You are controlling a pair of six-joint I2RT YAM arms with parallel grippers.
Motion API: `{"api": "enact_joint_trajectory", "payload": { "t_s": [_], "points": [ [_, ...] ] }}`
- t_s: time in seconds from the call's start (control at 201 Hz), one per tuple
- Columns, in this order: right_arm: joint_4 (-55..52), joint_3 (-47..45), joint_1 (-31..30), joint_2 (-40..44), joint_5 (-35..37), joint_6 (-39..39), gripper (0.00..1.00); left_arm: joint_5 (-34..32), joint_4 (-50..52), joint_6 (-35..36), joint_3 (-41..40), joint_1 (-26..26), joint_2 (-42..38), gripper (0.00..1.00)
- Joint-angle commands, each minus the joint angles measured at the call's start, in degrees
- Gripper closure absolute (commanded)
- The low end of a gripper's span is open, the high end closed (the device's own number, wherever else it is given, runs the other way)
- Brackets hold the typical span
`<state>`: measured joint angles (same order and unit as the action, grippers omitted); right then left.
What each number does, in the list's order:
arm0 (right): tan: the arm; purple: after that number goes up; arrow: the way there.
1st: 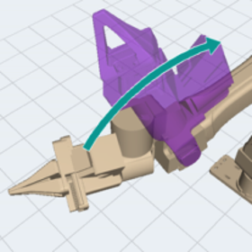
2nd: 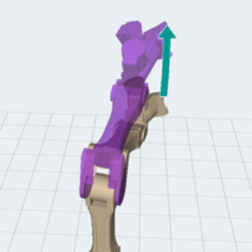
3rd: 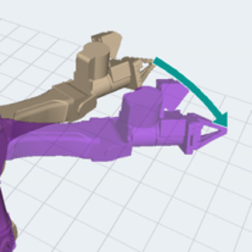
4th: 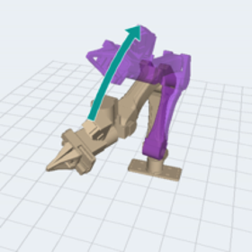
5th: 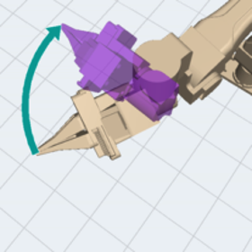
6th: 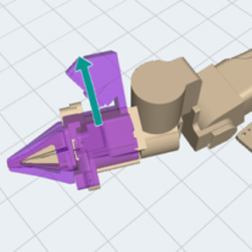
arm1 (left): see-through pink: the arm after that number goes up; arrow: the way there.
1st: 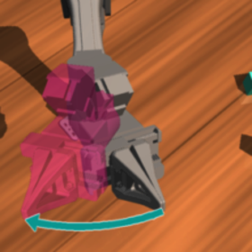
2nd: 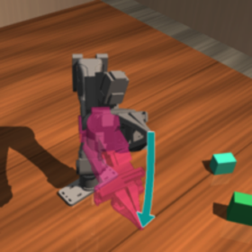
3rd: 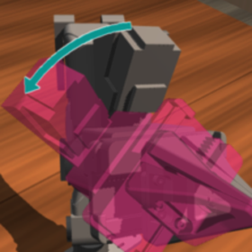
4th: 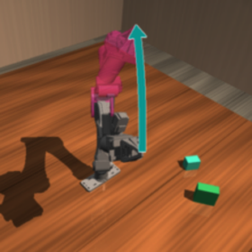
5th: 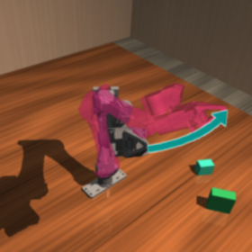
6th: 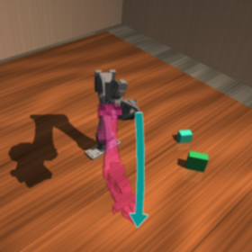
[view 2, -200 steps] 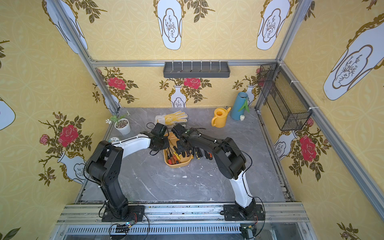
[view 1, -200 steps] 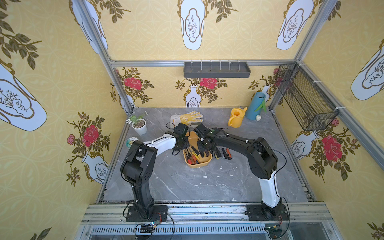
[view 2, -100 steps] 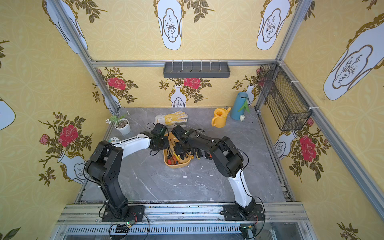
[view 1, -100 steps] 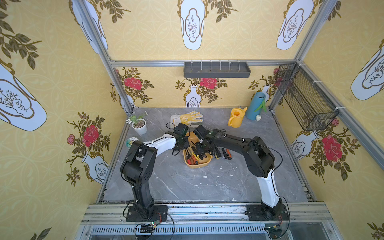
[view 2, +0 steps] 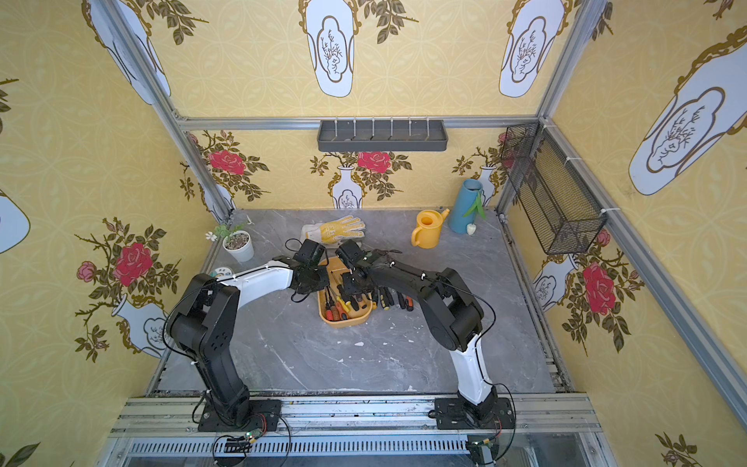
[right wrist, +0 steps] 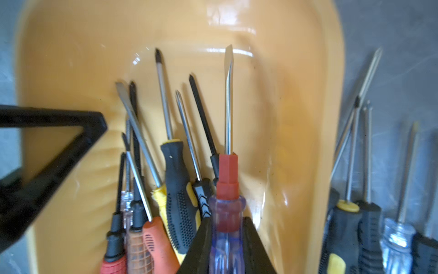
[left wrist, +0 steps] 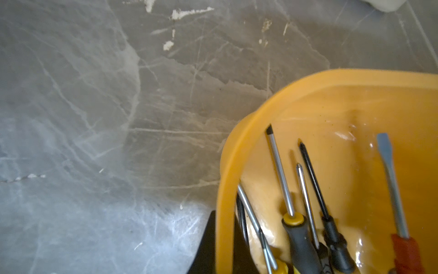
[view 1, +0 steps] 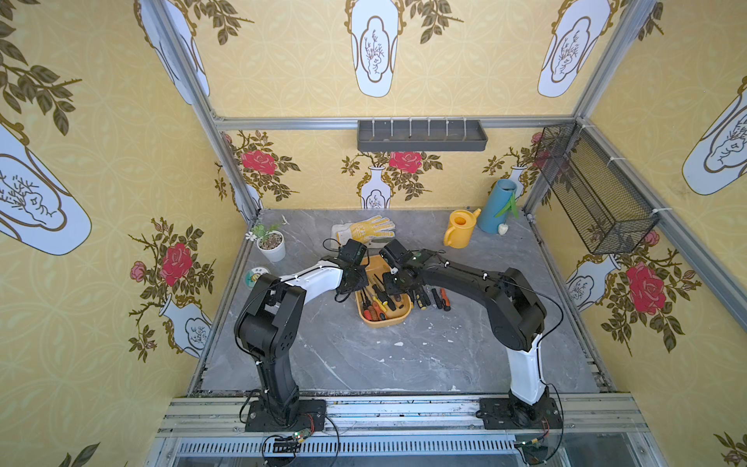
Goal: Take out the screwdriver from the storage box
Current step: Pick up the screwdriver from the storage box, then place the screwdriver at the center of the board.
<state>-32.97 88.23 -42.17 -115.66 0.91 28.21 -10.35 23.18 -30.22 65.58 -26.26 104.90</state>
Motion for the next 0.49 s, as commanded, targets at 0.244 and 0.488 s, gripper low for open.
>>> {"api": "enact_joint_trajectory", "payload": {
  "t_s": [0.244, 0.488],
  "points": [
    [5.06, -3.89, 0.55, 7.21, 4.07, -1.65, 1.00, 0.20, 4.09, 0.25, -0.11, 0.11, 1.40, 1.00],
    [4.02, -10.32, 5.41, 16.22, 8.05, -3.07, 1.00, 0.24, 3.98, 0.22, -0.28, 0.09, 1.42, 1.00]
  ]
}}
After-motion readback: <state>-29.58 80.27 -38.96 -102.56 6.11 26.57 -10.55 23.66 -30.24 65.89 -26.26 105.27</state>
